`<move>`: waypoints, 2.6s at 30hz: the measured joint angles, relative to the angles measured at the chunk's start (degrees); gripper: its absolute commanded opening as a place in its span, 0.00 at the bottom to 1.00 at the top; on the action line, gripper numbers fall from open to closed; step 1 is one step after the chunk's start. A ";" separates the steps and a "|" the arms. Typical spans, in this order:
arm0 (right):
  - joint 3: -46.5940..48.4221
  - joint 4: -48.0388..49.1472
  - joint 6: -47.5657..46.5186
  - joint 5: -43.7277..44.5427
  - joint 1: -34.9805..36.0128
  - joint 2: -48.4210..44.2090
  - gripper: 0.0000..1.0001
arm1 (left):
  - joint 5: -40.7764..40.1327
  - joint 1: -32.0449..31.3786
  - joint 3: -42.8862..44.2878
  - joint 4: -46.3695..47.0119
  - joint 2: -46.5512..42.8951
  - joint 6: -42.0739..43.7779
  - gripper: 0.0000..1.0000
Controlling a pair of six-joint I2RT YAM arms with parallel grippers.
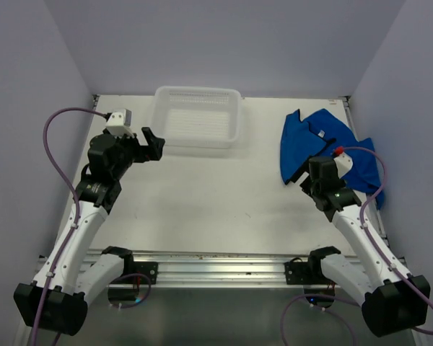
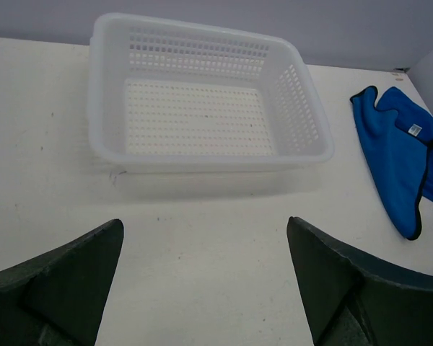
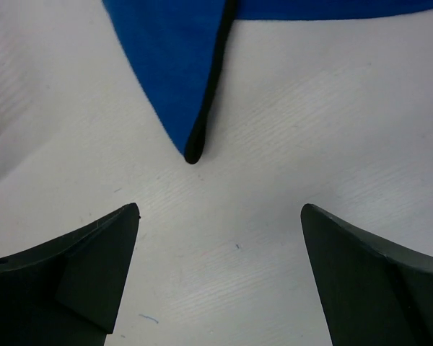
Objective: Roll the towels
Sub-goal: Grab a towel with the right arm, then move the towel to the center of the board
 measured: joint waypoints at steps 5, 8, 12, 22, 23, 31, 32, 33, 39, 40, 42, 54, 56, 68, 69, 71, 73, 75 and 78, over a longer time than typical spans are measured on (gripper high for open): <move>1.46 -3.74 2.91 7.19 0.00 2.58 0.99 | -1.95 0.00 0.00 -0.90 0.00 -0.02 1.00; 1.49 -3.74 2.51 8.63 0.00 2.75 0.99 | -2.54 0.00 0.00 -1.16 0.02 -0.09 1.00; 1.49 -2.80 0.26 8.55 0.00 2.73 0.99 | -3.26 0.00 0.02 -1.25 0.17 -0.22 1.00; 1.38 2.69 -10.27 8.66 0.00 3.74 0.99 | -3.93 0.00 0.02 -1.60 -0.07 -0.26 1.00; 1.57 3.13 -10.97 8.61 0.00 5.20 0.99 | -3.93 0.00 0.02 -1.60 -0.15 -0.26 1.00; 8.09 7.85 -10.86 5.84 0.00 26.32 0.87 | -3.96 -1.20 0.07 -1.62 -0.57 -0.24 1.00; 8.85 8.72 -10.75 5.33 0.00 28.98 0.84 | -3.96 -1.55 0.07 -1.64 -0.59 -0.24 0.99; 9.53 9.51 -10.69 4.83 0.00 31.34 0.83 | -3.96 -1.81 0.07 -1.64 -0.59 -0.24 0.99; 13.49 12.72 -9.38 2.34 0.00 41.51 0.71 | -3.93 -3.08 0.09 -2.03 -0.59 -0.22 1.00; 13.92 13.25 -9.18 2.01 0.00 42.60 0.69 | -3.93 -3.15 0.09 -2.10 -0.57 -0.22 1.00; 14.49 13.99 -8.68 1.31 0.00 44.33 0.57 | -3.93 -3.19 0.17 -2.38 -0.57 -0.22 0.99; 15.30 14.27 -8.35 -0.70 0.00 42.32 0.11 | -3.96 -3.19 0.20 -2.49 -0.42 -0.22 1.00; 15.17 13.33 -8.76 -1.09 0.02 37.94 0.09 | -3.96 -3.19 0.20 -2.49 -0.42 -0.22 1.00; 17.90 3.41 -14.10 -8.90 9.57 13.66 0.08 | -4.90 -3.17 0.20 -2.49 -0.42 -0.20 1.00; 17.90 2.95 -14.08 -10.36 11.41 13.07 0.08 | -4.98 -3.17 0.20 -2.49 -0.42 -0.20 1.00; 17.88 1.99 -13.97 -12.70 15.15 12.59 0.06 | -5.05 -3.17 0.20 -2.49 -0.42 -0.20 1.00; 17.40 1.70 -13.38 -14.49 19.61 12.59 0.09 | -5.60 -3.17 0.20 -2.49 -0.42 -0.20 1.00; 15.89 2.27 -12.15 -16.52 24.65 12.59 0.08 | -6.32 -3.17 0.20 -2.49 -0.42 -0.17 0.99; 13.97 3.52 -10.49 -19.15 31.23 13.14 0.27 | -6.97 -3.17 0.20 -2.47 -0.44 -0.17 1.00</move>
